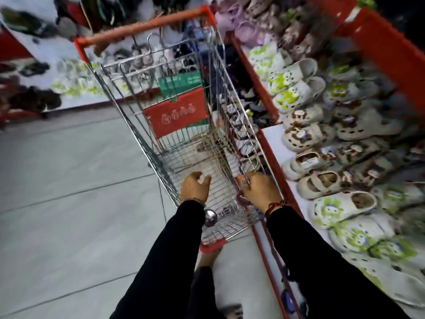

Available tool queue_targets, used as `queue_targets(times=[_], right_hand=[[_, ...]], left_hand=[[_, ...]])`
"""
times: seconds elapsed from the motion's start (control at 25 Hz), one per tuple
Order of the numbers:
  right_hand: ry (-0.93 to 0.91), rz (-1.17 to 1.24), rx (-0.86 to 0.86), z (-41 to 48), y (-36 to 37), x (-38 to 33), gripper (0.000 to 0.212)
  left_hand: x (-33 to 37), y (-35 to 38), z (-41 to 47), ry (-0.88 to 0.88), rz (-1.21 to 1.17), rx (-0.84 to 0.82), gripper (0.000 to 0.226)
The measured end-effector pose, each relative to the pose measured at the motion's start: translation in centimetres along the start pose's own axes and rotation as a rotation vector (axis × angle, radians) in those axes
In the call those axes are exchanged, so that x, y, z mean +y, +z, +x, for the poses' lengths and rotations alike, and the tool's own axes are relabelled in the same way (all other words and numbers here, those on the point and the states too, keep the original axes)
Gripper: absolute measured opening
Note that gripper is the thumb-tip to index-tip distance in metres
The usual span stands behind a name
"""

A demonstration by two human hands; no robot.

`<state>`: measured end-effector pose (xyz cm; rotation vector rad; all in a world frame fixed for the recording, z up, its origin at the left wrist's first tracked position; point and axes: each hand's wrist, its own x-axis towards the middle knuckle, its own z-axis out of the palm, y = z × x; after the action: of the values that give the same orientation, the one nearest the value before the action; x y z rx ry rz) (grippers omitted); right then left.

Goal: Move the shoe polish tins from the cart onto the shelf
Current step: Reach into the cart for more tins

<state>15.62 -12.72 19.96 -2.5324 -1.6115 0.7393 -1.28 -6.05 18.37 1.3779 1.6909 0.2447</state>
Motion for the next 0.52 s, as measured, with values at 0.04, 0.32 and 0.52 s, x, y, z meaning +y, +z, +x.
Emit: queue_targets(times=[0.04, 0.32, 0.52], right_hand=[[0.037, -0.010, -0.071, 1.4, 1.7, 0.7, 0.033], [0.236, -0.108, -0.411, 9.6, 11.5, 5.9, 0.047], [0.225, -0.106, -0.406, 13.6, 15.9, 7.6, 0.048]], left_hand=[[-1.1, 1.2, 1.3, -0.116, -0.018, -0.037, 0.056], [-9.2, 10.8, 8.1, -0.542, 0.132, -0.362, 0.025], [-13.8, 15.7, 11.0, -0.687, 0.059, -0.199, 0.053]])
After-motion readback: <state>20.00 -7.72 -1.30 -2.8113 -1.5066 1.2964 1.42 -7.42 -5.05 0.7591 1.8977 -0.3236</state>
